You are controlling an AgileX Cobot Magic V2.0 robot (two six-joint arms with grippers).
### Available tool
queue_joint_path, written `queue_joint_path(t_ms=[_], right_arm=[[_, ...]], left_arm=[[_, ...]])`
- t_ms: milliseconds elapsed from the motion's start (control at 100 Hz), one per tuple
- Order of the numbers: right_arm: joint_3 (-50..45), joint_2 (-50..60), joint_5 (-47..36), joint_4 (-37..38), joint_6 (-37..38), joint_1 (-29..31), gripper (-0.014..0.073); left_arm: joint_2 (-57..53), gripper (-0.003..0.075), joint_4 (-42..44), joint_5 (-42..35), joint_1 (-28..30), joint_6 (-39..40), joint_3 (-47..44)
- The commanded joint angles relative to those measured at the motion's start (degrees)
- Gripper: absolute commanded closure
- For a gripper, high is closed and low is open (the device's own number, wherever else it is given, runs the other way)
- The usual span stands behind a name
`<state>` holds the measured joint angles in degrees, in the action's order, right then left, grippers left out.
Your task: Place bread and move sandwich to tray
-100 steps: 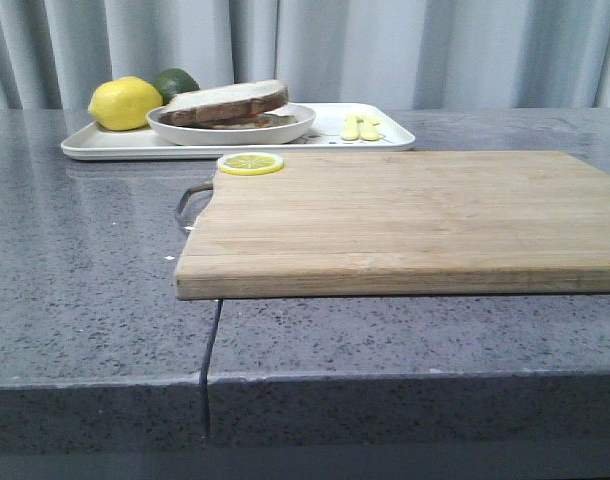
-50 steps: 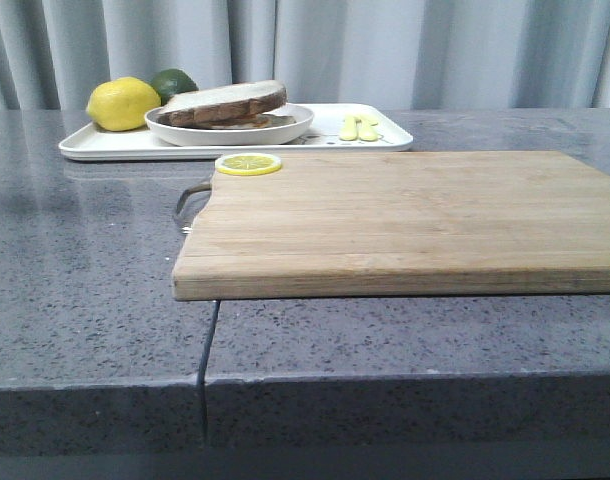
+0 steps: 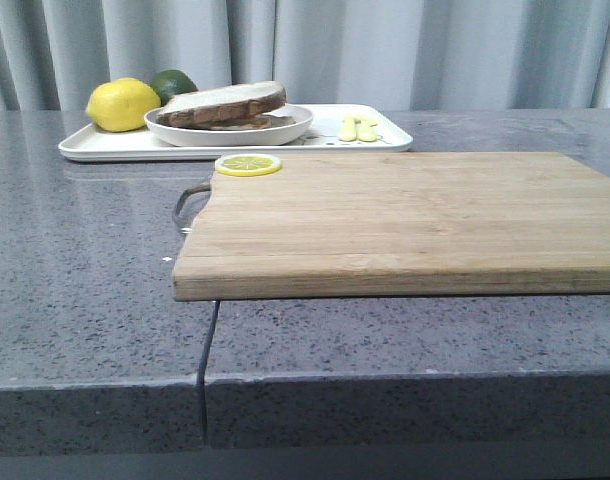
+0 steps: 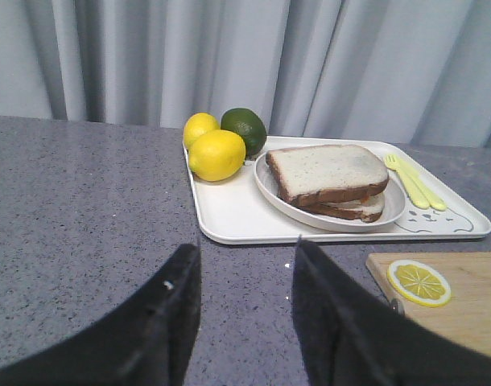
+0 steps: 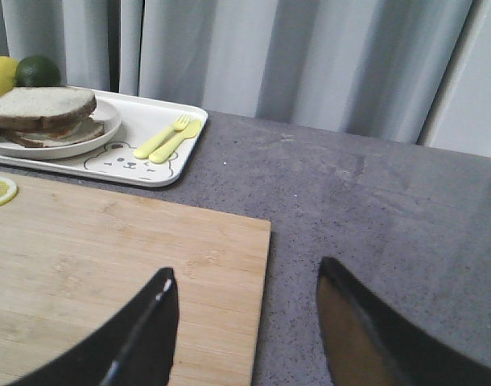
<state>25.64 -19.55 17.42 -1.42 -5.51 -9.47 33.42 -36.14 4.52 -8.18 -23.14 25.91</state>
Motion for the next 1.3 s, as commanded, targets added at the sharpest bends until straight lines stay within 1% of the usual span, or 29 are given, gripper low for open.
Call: queue_joint_path(t_ms=[0,130,270,420,790,840,890,920,1080,1150,1200,1290], right_arm=[[0.8,1.7,-4.6,0.5,0.0,0.4,0.0188],[-1.8,5.3,-4.4,0.5,0.0,0.4,0.0188],[-4.0,9.6,-2.8,0.5,0.0,0.4,0.0188],[-4.6,13.5,-0.9,0.5,0.0,0.4,0.0188],[-4.6,14.3,1.6,0.5,0.0,0.4,0.0195],[-4.6,14.3,1.6,0.5,0.0,0.4,0.0229],[-4.6,14.3,1.5,0.5,0.0,0.4,0.0286],[-4.6,14.3,1.5,0.5,0.0,0.4,0.0335],[-4.6,14.3,1.4,0.5,0.0,0.4,0.0578],[-4.6,14.3,1.4,0.5,0.0,0.4,0.0666],[-4.6,14.3,1.4,0.5,0.0,0.4,0.0715],[-4.6,14.3,1.5,0.5,0.0,0.4,0.0709]], left_arm=[[-5.1,0.047,0.1,-4.5,-0.5,0.1,-1.7],[-11.6,0.047,0.1,-2.3,-0.5,0.1,-5.0],[-15.7,0.047,0.3,1.4,-0.5,0.1,-6.8],[-16.2,0.047,0.3,4.7,-0.5,0.1,-7.9],[-16.2,0.0471,0.3,5.3,-0.5,0.1,-8.5],[-16.2,0.0484,0.3,5.3,-0.5,0.1,-8.5],[-16.2,0.0512,0.3,5.3,-0.5,0.1,-8.5],[-16.2,0.0532,0.3,5.3,-0.5,0.1,-8.5],[-16.2,0.068,0.3,5.3,-0.5,0.1,-8.5],[-16.2,0.0741,0.3,5.3,-0.5,0.1,-8.5],[-16.2,0.0739,0.3,5.3,-0.5,0.1,-8.5],[-16.2,0.0739,0.3,5.3,-0.5,0.1,-8.5]])
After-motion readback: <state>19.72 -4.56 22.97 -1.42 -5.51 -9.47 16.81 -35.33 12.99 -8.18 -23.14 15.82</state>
